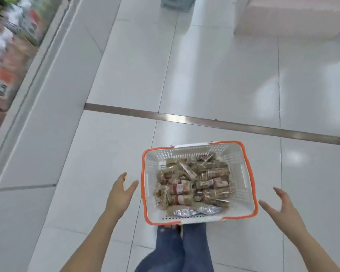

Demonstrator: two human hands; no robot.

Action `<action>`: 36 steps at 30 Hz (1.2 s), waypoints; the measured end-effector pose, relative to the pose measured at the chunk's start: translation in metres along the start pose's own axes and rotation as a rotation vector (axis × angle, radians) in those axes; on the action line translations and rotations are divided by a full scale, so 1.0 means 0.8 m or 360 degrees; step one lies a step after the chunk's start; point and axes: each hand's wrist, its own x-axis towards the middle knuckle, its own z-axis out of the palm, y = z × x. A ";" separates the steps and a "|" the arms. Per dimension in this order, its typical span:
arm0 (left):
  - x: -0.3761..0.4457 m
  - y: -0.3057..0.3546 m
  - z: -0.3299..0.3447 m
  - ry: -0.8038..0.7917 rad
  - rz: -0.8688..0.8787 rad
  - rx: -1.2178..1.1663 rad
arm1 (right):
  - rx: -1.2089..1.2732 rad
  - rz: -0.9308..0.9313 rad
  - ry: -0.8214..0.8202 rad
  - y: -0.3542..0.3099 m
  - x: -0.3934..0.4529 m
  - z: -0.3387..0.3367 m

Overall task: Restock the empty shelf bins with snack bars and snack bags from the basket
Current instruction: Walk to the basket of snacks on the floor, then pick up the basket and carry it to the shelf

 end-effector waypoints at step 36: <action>0.017 0.365 -0.382 0.0777 0.0268 0.0606 | 0.0007 -0.0373 0.0227 -0.469 0.025 -0.180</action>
